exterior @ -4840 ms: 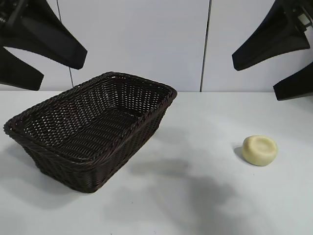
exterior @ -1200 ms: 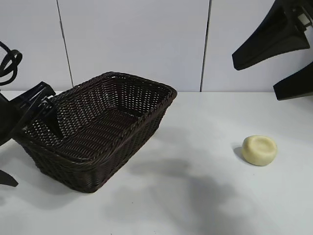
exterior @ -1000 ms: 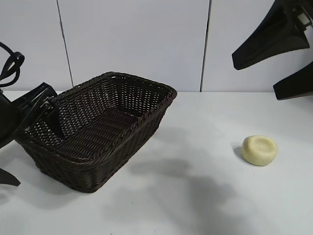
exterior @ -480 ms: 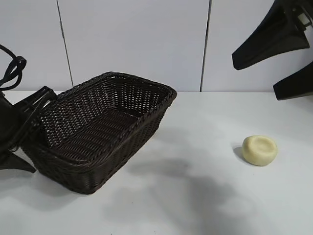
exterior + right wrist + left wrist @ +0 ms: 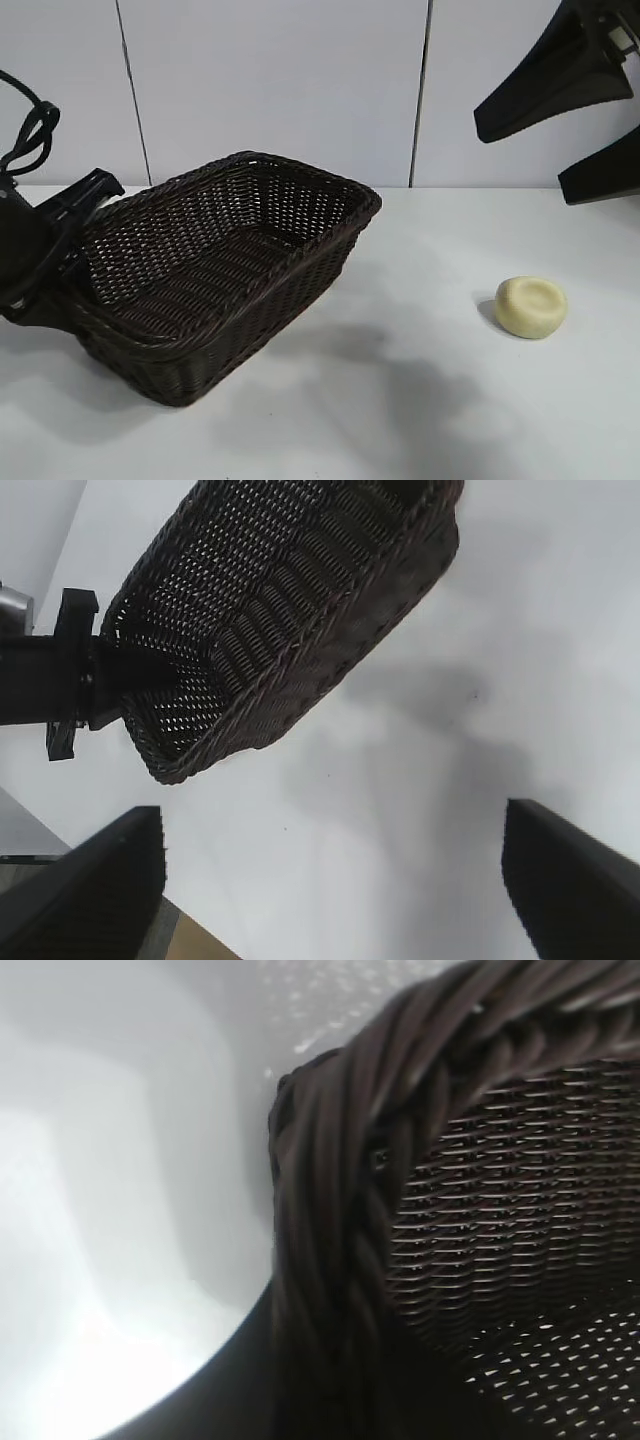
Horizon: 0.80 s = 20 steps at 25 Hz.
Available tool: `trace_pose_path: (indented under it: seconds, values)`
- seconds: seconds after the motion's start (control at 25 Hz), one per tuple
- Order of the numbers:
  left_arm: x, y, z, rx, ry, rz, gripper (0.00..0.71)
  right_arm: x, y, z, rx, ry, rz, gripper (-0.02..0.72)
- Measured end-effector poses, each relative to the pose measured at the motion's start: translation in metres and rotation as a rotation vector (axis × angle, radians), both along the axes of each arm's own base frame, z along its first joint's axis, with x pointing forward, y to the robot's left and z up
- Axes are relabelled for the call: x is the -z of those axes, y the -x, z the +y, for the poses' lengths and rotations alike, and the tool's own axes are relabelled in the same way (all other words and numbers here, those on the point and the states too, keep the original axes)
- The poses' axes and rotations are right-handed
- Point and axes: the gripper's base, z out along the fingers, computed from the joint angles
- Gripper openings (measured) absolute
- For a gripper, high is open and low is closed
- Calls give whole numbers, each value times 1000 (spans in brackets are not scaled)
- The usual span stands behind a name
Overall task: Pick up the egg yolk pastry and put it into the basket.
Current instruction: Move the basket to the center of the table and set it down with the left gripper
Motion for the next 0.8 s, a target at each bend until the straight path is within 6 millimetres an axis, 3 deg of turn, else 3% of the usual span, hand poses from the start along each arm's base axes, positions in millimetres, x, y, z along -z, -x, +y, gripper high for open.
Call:
trace_pose_path:
  seconds: [0.32, 0.48, 0.68, 0.8]
  values:
    - [-27, -16, 2, 161, -152, -34, 99, 0, 1, 1, -9, -3, 8, 655]
    - [-45, -24, 1, 325, -229, -76, 99, 0, 1, 1, -14, -4, 12, 655]
    - [-62, -34, 7, 481, -215, -113, 99, 0, 1, 1, -14, -4, 12, 655]
    - [-61, -41, 19, 572, -170, -93, 99, 0, 2, 1, -15, -5, 13, 655]
